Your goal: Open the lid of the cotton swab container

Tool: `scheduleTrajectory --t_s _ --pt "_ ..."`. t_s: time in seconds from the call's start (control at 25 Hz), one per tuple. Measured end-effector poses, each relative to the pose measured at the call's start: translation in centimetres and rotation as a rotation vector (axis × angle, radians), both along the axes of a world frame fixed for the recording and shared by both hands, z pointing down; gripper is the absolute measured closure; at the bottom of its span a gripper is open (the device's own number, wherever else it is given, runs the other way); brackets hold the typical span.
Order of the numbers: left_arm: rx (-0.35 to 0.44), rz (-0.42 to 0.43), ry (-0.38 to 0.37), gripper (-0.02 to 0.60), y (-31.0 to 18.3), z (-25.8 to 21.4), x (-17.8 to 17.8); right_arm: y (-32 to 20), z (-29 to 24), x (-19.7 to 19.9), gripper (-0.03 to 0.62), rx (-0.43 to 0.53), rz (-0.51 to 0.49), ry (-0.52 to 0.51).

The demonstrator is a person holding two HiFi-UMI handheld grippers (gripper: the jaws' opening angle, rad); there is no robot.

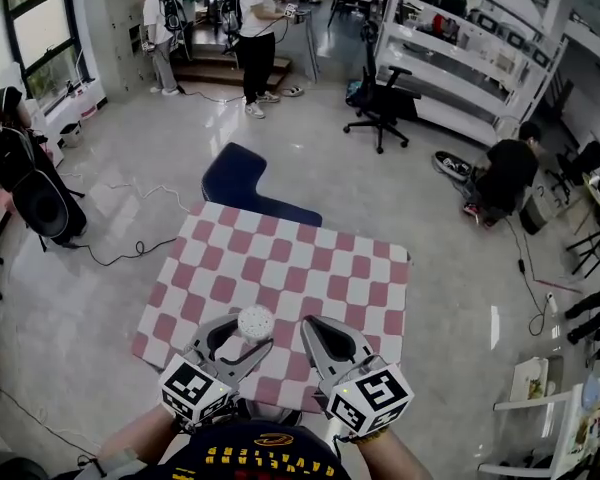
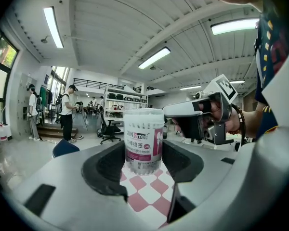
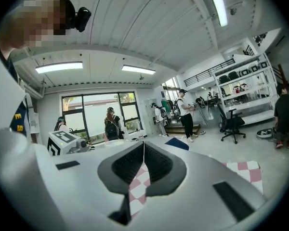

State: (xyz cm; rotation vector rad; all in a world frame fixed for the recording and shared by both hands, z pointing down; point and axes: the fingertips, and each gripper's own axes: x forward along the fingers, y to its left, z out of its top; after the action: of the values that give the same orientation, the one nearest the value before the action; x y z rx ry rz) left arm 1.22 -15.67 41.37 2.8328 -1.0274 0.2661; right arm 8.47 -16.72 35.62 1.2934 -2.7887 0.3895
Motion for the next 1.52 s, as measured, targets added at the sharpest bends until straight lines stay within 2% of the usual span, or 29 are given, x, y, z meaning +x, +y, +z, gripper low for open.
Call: scheduleTrajectory --t_s 0.28,0.44,0.6,0.76,0.96,1.08,1.2,1.4,1.52 --pt "0.076 0.013 -0.018 0.336 0.0 -2.2 0.9 0.4 -2.5 -0.8 0.582 0.064 -0.095 0.014" --pt "0.052 0.033 -0.014 0.336 0.0 -1.4 1.4 0.9 -1.9 -1.3 0.581 0.044 -0.144 0.024" --pt "0.030 0.044 -0.018 0.336 0.0 -0.8 1.7 1.2 -2.0 -1.4 0.577 0.022 -0.177 -0.020" --pt "0.036 0.052 -0.028 0.336 -0.2 -0.8 1.6 1.3 -2.4 -2.0 0.515 0.015 -0.219 -0.035" --pt "0.056 0.093 -0.053 0.336 0.4 -0.6 2.1 2.1 -1.7 -3.6 0.364 0.055 -0.321 0.100" --pt "0.055 0.141 -0.028 0.336 1.0 -0.5 2.6 2.3 -1.3 -4.1 0.353 0.074 -0.382 0.154" --pt "0.054 0.182 -0.002 0.336 1.6 -1.1 3.0 2.8 -1.2 -4.4 0.338 0.048 -0.426 0.171" --pt "0.084 0.219 -0.032 0.336 2.5 -0.9 3.4 3.2 -0.2 -4.8 0.316 0.042 -0.466 0.205" --pt "0.059 0.223 -0.020 0.336 2.7 -1.1 3.5 3.4 0.4 -4.9 0.318 0.020 -0.475 0.232"
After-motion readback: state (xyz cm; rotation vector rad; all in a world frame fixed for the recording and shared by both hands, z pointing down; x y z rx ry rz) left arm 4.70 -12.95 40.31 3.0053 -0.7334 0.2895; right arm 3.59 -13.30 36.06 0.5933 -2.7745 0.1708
